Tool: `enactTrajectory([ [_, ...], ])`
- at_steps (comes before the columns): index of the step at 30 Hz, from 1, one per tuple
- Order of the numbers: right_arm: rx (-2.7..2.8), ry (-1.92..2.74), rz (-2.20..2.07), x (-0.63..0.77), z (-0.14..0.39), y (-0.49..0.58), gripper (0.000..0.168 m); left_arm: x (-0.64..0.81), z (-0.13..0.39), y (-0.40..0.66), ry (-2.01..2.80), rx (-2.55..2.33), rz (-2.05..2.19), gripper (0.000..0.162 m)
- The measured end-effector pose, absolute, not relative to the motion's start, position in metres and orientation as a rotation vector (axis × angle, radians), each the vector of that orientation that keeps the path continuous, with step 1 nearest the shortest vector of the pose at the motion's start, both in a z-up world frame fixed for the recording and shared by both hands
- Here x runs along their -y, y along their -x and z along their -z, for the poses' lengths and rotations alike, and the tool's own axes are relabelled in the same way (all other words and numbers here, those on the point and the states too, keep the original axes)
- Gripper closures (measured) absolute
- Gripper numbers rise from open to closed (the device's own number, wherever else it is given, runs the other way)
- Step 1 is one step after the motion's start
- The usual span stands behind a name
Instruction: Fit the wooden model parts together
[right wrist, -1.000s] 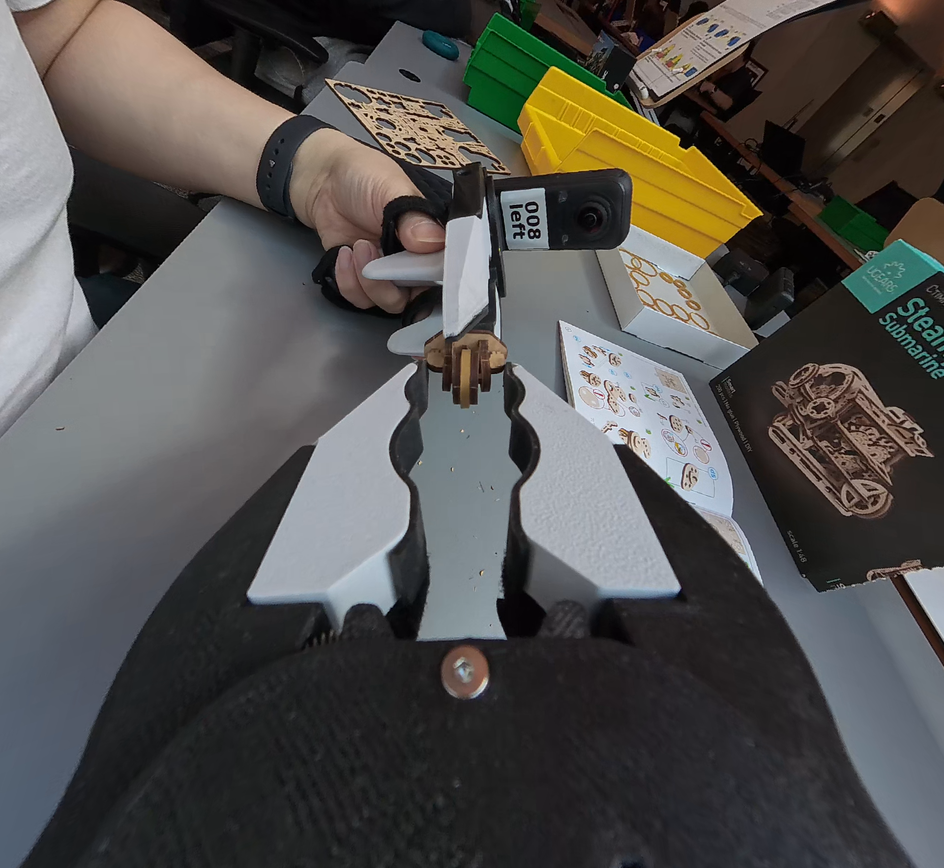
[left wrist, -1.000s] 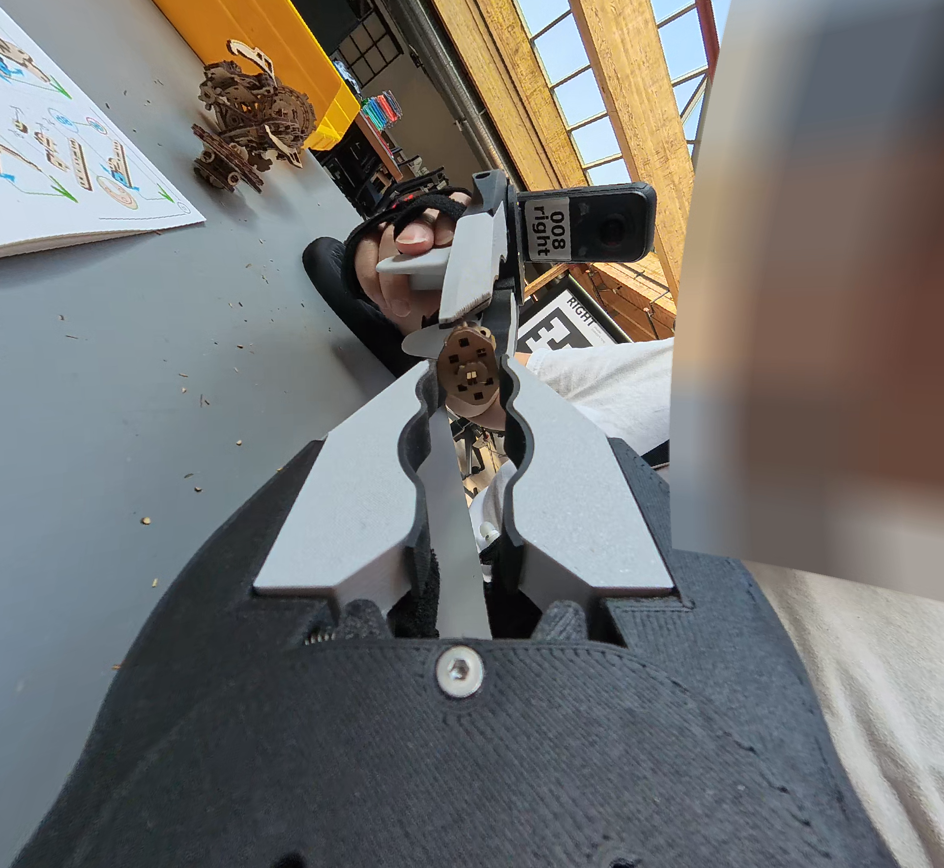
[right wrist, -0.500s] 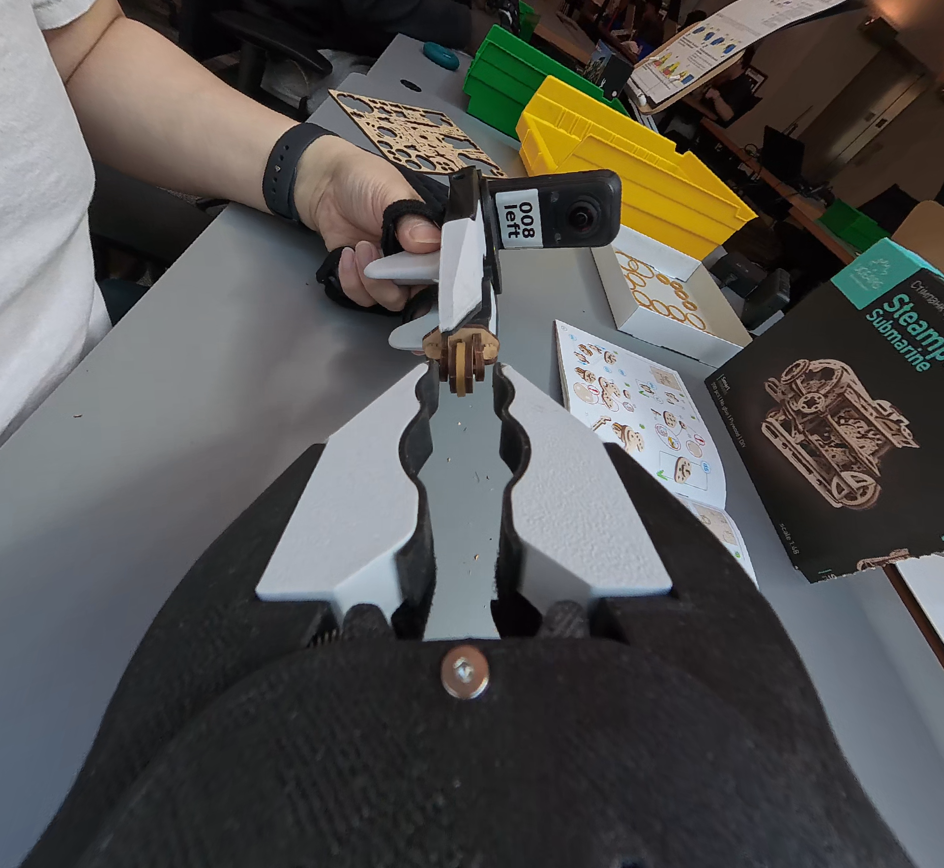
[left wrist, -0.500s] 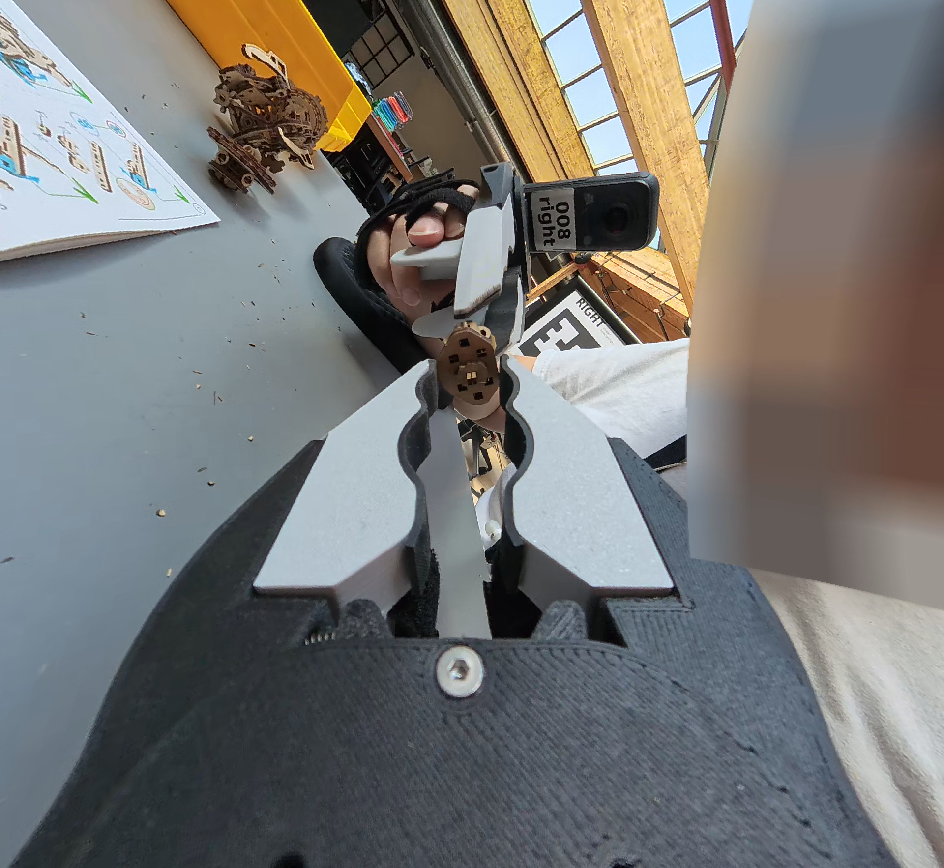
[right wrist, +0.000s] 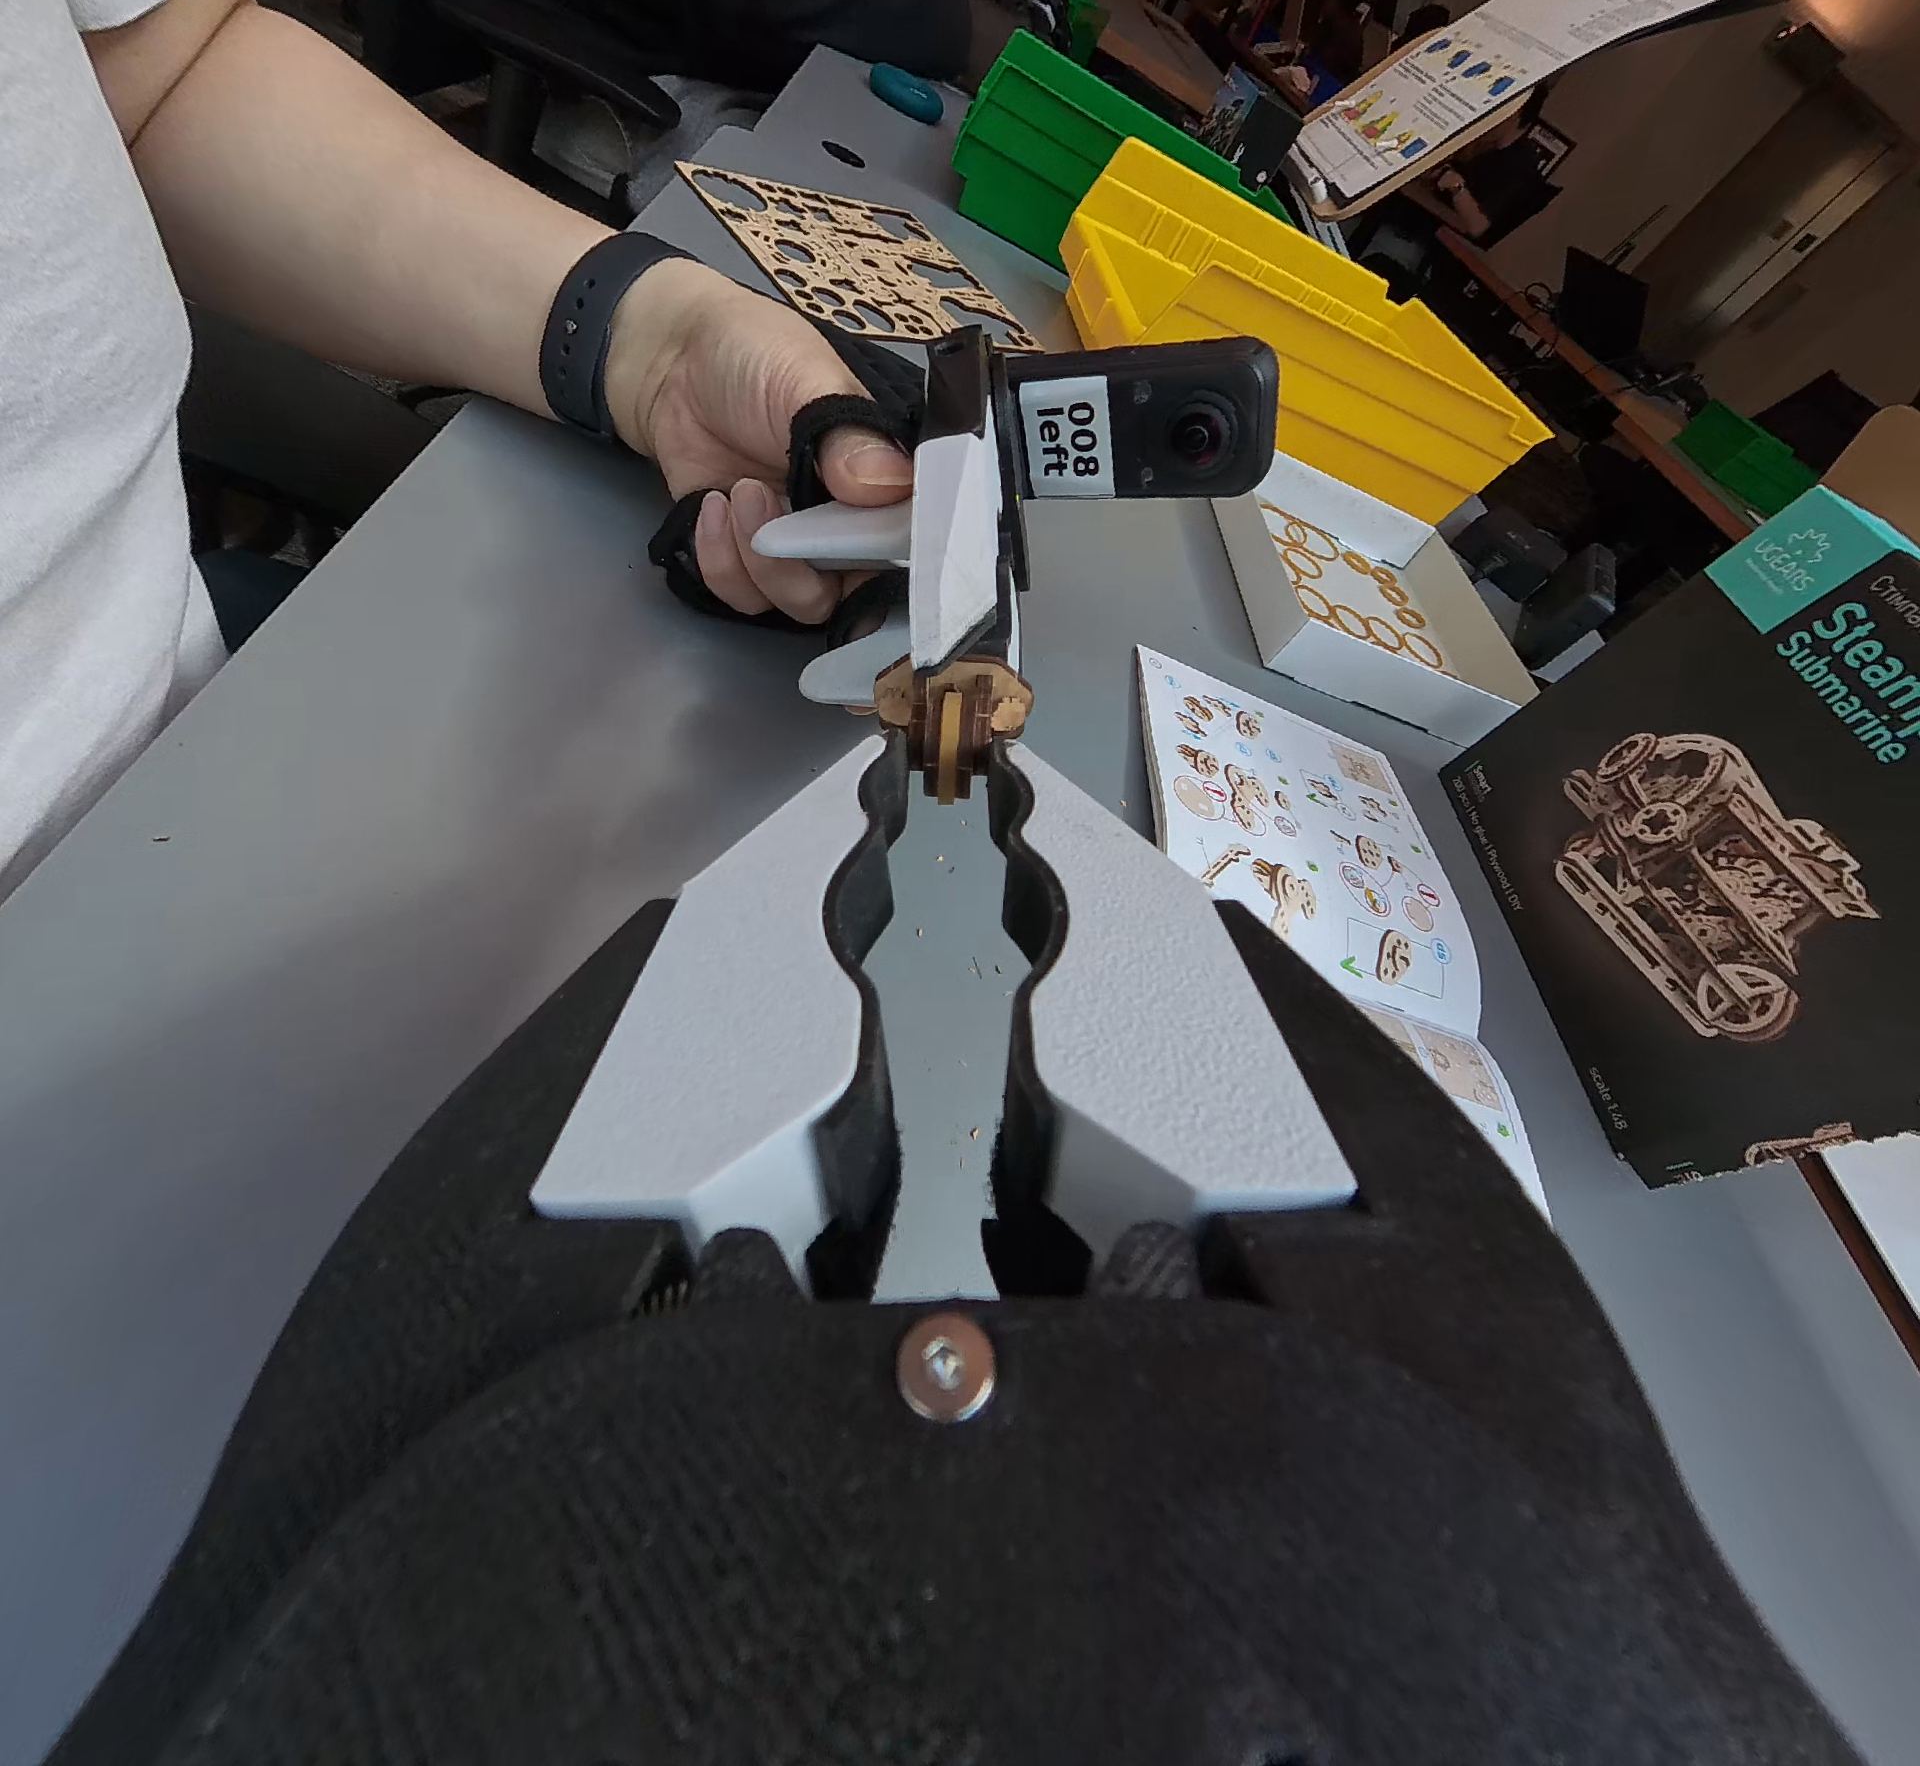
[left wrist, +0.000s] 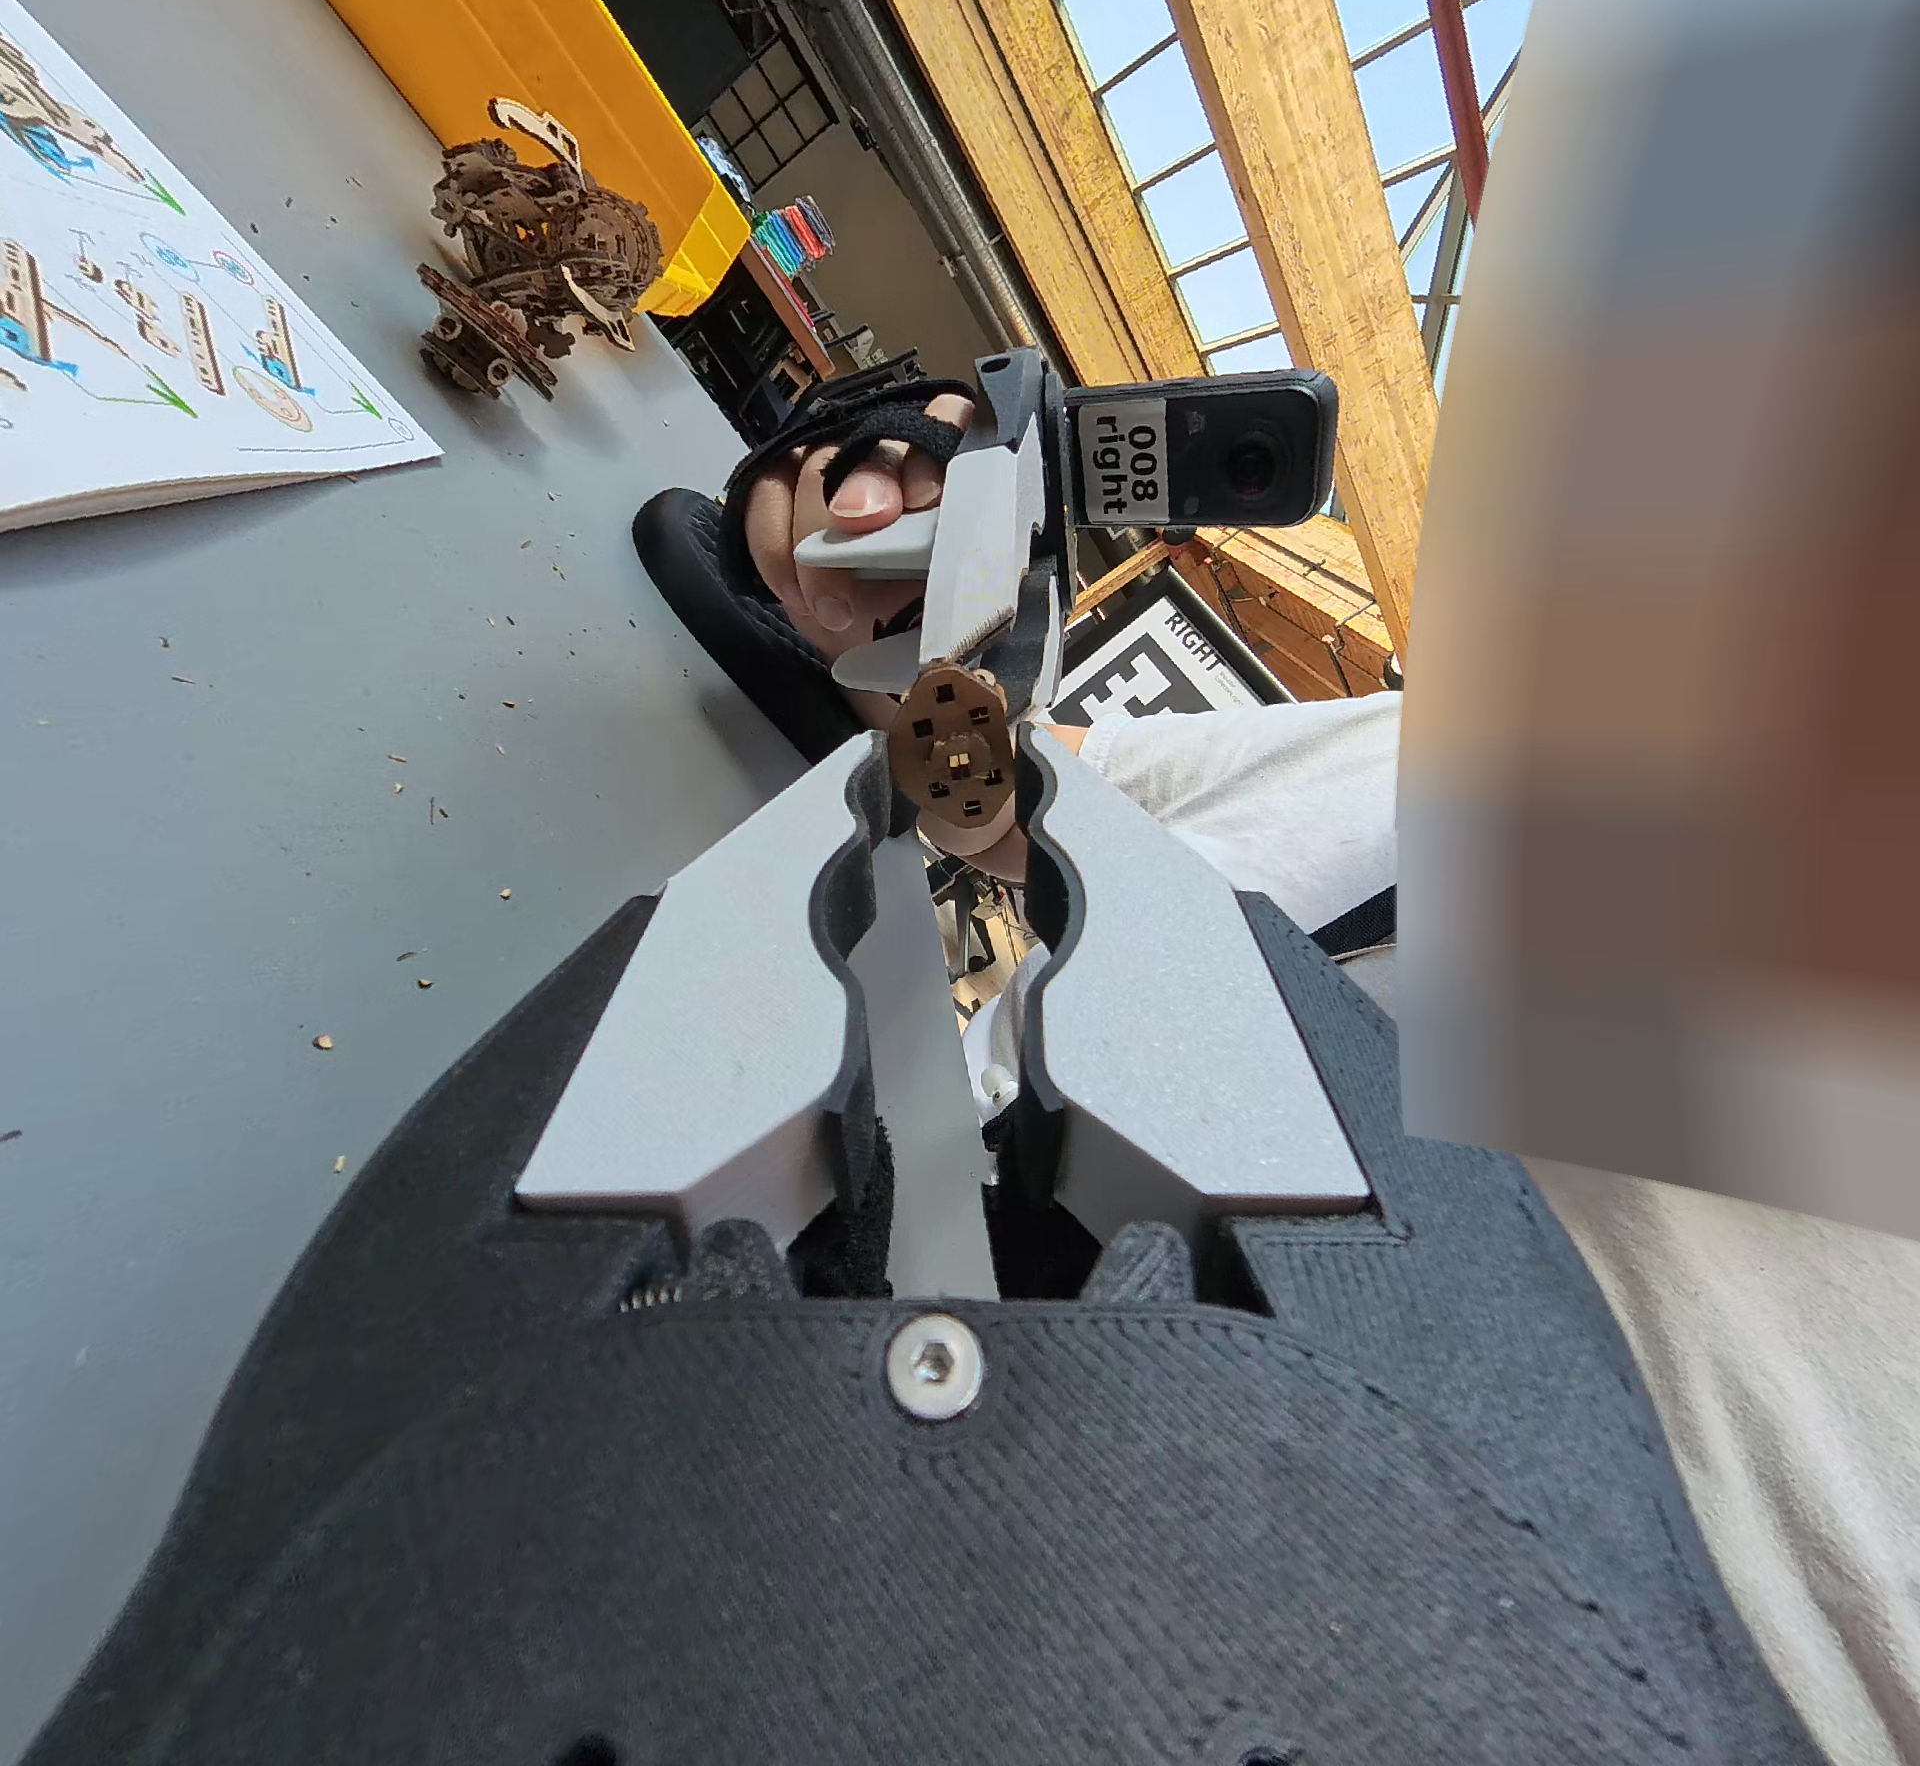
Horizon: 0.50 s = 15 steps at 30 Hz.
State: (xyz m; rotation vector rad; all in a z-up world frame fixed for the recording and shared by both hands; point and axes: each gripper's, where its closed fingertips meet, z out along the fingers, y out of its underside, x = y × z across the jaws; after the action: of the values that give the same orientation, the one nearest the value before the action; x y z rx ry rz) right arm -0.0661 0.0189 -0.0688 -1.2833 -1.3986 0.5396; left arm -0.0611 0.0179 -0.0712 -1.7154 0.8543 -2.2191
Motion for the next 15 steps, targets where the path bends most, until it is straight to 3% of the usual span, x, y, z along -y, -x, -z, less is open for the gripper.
enactTrajectory([
  [15, 1.295, 1.308, -0.645, -0.024, 0.055, 0.06, 0.155, -0.028, 0.059, 0.067, 1.632, -0.804, 2.177, 0.146],
])
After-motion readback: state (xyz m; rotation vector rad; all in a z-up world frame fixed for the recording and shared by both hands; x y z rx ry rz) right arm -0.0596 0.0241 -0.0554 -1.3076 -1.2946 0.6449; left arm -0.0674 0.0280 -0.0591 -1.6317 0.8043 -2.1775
